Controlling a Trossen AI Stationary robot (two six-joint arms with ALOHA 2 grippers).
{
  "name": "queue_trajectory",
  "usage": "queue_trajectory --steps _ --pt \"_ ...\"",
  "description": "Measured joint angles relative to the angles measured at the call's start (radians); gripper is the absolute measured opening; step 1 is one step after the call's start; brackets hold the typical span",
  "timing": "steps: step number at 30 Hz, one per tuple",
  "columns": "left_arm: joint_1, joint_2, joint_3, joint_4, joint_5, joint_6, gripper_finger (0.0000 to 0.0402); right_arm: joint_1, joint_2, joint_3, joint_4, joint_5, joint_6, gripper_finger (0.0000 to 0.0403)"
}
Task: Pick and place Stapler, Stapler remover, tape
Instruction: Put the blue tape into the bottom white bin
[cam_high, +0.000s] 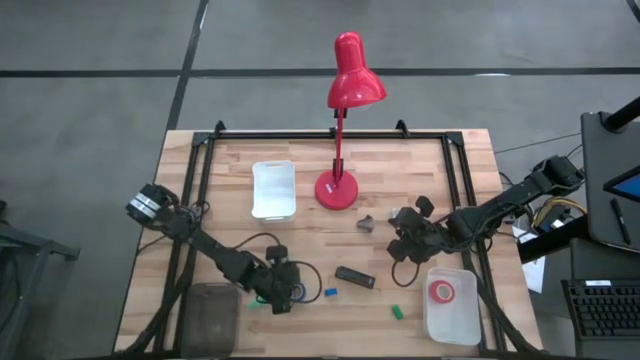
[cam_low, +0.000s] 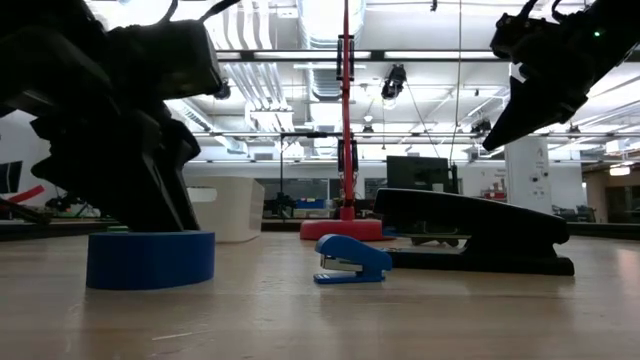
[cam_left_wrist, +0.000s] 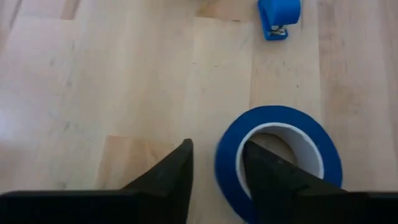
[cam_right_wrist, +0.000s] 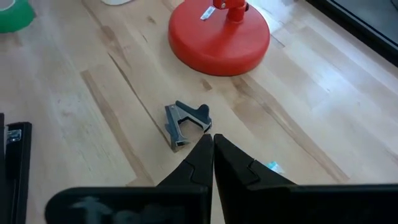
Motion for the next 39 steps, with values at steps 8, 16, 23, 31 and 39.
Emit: queue_trajectory --steps 8,16,23,31,39 --pt "0.003 0.002 -0.002 0.041 0.011 0.084 0.0038 0.000 0.000 0.000 0.032 0.000 -0.004 0.0008" --pt "0.008 -0.054 -0.004 0.055 -0.193 0.153 0.0038 0.002 0.000 0.000 0.140 -0.010 -0.109 0.0008" --pt "0.007 -0.147 -0.004 0.290 -0.420 0.399 0.0055 0.042 0.002 -0.003 0.283 -0.038 -0.336 0.0008" --pt "0.029 -0.161 -0.003 0.832 -0.450 0.885 0.0042 0.057 0.003 -0.014 0.326 -0.056 -0.344 0.0008" --pt "0.101 -0.161 0.023 0.982 -0.305 1.007 0.0050 0.092 0.003 -0.065 0.910 -0.383 -0.763 0.0008"
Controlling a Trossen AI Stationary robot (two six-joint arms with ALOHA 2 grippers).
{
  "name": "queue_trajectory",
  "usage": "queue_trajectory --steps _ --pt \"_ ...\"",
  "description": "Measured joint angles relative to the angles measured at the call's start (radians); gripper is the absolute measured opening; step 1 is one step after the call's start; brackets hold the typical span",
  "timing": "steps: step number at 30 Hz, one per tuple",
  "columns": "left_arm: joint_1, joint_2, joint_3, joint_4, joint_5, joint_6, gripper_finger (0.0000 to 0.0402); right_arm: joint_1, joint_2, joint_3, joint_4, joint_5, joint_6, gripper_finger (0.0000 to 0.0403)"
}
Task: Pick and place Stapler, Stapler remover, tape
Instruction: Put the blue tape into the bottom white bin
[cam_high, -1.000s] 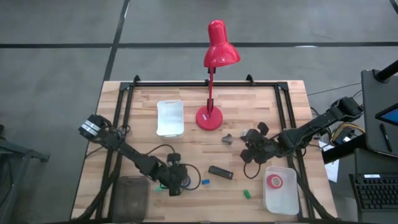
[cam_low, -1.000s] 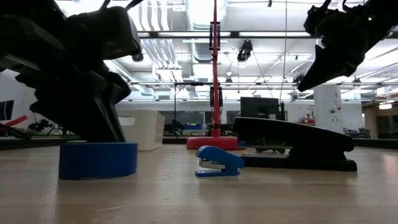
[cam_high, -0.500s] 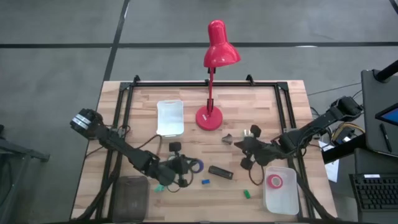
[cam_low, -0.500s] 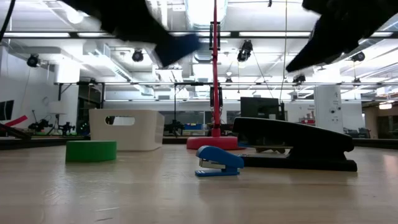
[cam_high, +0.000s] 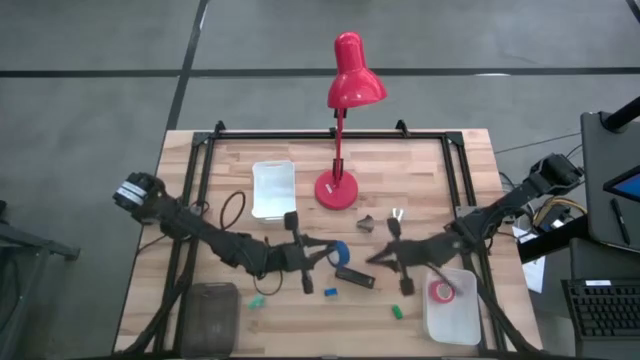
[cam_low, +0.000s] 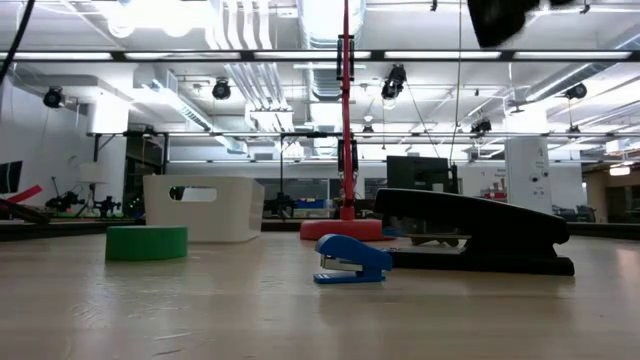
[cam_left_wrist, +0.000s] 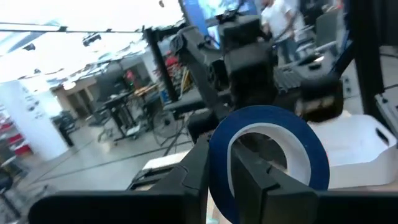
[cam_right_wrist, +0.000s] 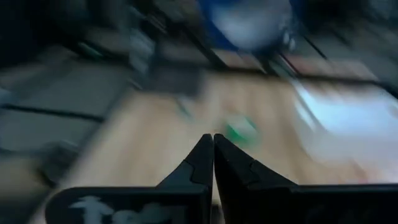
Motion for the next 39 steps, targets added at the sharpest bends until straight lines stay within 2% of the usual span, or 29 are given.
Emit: queue_trajectory --steps 2,4,10,18,25,31,39 --pt "0.010 0.000 0.008 -0.001 0.028 0.005 0.0047 0.000 0.000 -0.012 0.104 -0.090 -0.033 0.0009" --pt "0.012 0.000 0.019 0.002 0.034 0.014 0.0047 0.000 0.000 -0.019 0.144 -0.123 -0.036 0.0013" --pt "0.011 0.000 0.057 0.009 0.081 0.035 0.0056 -0.003 0.001 -0.006 0.163 -0.057 -0.120 0.0055" --pt "0.012 0.000 0.065 0.016 0.090 0.043 0.0051 -0.003 0.014 0.052 0.170 -0.062 -0.179 0.0142" --pt "0.015 0.013 0.064 0.042 0.137 0.031 0.0056 -0.007 0.094 0.061 0.298 -0.062 -0.199 0.0191" --pt "0.017 0.013 0.060 0.045 0.138 0.020 0.0057 -0.011 0.185 0.114 0.349 -0.061 -0.252 0.0207" --pt "0.017 0.013 0.057 0.043 0.139 0.013 0.0057 -0.010 0.235 0.190 0.346 -0.062 -0.313 0.0204"
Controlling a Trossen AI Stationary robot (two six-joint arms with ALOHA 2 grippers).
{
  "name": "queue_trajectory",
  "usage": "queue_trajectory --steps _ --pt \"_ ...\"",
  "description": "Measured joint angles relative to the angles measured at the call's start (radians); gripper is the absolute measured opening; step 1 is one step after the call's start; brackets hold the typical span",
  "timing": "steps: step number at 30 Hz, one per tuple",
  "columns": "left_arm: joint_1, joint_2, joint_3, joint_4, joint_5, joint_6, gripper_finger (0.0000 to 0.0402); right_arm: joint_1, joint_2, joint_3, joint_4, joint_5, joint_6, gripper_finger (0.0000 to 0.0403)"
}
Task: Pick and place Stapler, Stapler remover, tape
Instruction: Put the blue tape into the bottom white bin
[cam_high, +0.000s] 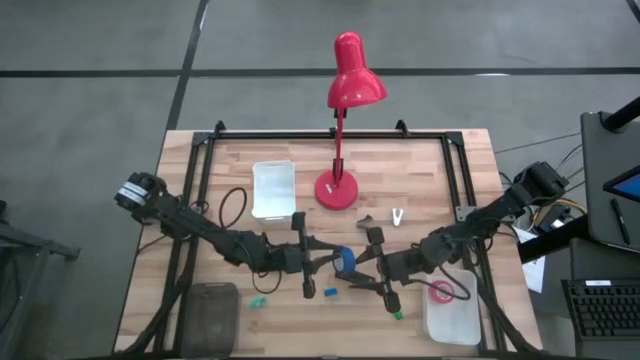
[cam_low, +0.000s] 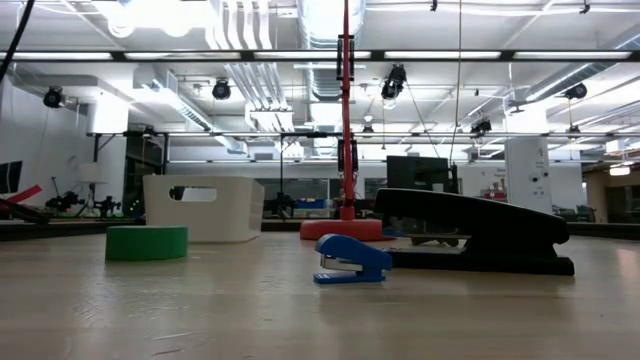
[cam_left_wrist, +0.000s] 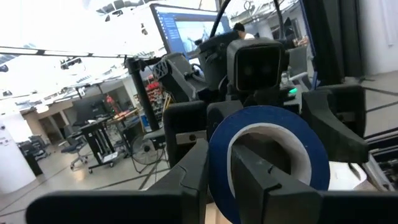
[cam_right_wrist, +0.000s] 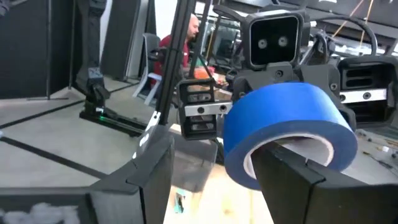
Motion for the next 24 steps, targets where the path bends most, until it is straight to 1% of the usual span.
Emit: queue_trajectory --steps 8,13,19,24 --pt "0.001 0.000 0.000 0.002 0.003 -0.001 0.0057 -0.005 -0.013 0.012 0.000 0.002 0.000 0.0191" --pt "0.003 0.000 0.000 0.002 0.003 -0.003 0.0058 -0.017 -0.013 0.015 -0.001 0.001 0.020 0.0174" --pt "0.009 0.000 0.000 -0.009 0.005 -0.003 0.0058 -0.034 -0.013 0.015 -0.005 -0.002 0.050 0.0136" --pt "0.013 0.000 0.000 -0.018 0.045 -0.007 0.0058 -0.033 -0.012 0.014 -0.011 -0.006 0.047 0.0094"
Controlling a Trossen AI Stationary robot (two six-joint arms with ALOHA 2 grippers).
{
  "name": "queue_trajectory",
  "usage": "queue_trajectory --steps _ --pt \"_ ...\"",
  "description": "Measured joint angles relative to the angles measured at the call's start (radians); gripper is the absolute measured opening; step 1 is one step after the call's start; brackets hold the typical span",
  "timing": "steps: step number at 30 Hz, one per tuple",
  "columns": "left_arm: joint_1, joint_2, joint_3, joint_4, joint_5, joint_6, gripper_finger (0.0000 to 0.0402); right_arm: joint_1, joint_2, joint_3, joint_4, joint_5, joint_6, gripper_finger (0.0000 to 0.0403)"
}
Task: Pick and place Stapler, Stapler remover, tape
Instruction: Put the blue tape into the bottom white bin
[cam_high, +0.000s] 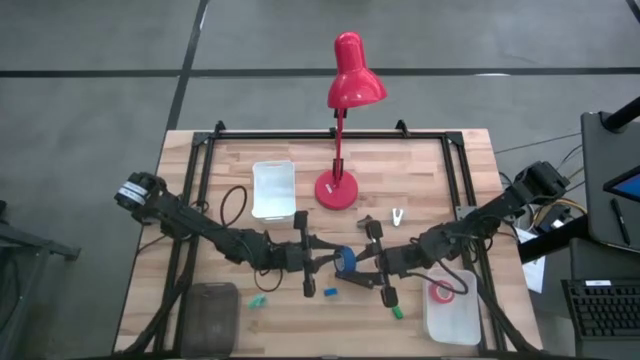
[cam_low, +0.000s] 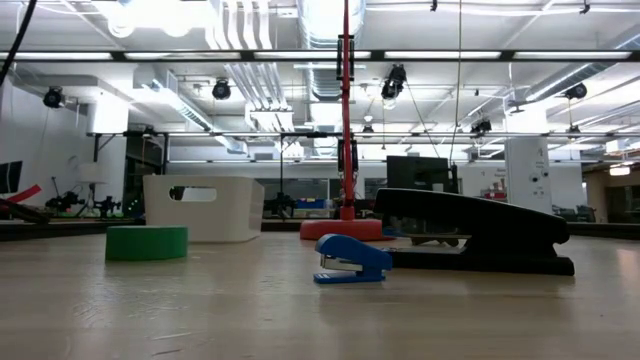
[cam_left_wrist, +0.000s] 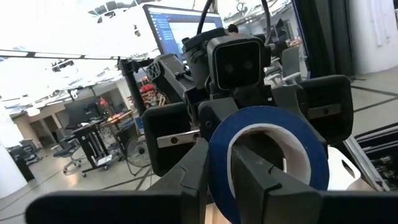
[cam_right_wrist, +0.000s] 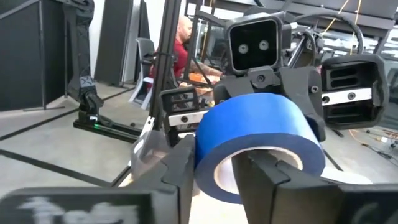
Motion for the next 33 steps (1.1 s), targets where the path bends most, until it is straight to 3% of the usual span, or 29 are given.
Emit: queue_trajectory --steps 4,8,13,17,24,28,33 --pt "0.000 0.000 0.000 0.000 0.003 -0.015 0.0065 0.000 -0.001 0.000 -0.023 -0.004 0.009 0.0062" --pt "0.000 0.000 0.000 0.003 0.018 -0.046 0.0097 0.000 -0.007 0.000 -0.044 -0.003 0.028 0.0042" --pt "-0.004 0.000 0.004 0.005 0.038 -0.086 0.0156 0.001 -0.018 0.000 -0.058 0.003 0.049 0.0042" --pt "-0.007 -0.004 0.002 -0.020 0.038 -0.081 0.0181 0.007 -0.081 0.002 -0.164 0.008 0.115 0.0045" --pt "-0.009 -0.004 0.001 -0.024 0.038 -0.083 0.0183 0.046 -0.253 0.058 -0.626 0.009 0.364 0.0041" --pt "-0.009 -0.004 0.001 -0.023 0.038 -0.085 0.0183 0.094 -0.310 0.104 -0.935 0.007 0.621 0.0043" --pt "-0.008 -0.004 0.001 -0.023 0.038 -0.086 0.0183 0.183 -0.293 0.145 -1.282 -0.038 1.003 0.0043"
